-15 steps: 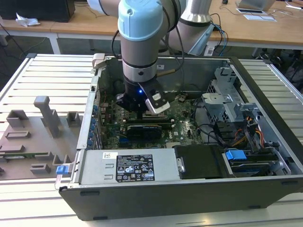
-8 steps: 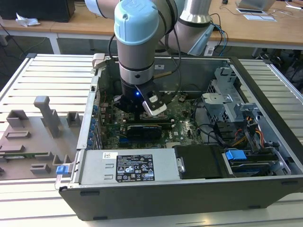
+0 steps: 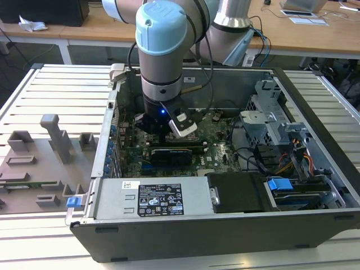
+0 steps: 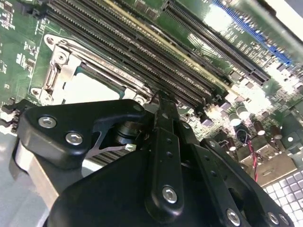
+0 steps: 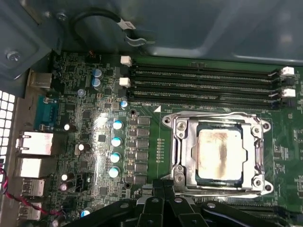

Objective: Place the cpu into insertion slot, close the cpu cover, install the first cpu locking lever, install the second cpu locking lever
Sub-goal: 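Install the second cpu locking lever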

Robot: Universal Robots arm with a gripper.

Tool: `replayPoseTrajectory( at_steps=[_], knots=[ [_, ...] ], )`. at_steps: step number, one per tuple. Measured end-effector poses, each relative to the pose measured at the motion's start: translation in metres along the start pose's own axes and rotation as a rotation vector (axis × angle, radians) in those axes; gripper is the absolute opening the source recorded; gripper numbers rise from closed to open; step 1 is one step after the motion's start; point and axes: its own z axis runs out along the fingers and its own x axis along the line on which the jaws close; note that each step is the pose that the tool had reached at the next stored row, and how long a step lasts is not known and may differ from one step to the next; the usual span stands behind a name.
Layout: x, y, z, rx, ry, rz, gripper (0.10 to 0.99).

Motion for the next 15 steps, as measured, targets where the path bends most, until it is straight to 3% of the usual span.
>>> replayPoseTrajectory(
  at_steps=[8,15],
  knots=[
    [0.0000,0.0021,0.0026,-0.002,0.0033,-0.022,0.106],
    [-0.0015,0.0038,-0.0051,-0.005,0.0012,-0.026,0.106]
  ],
)
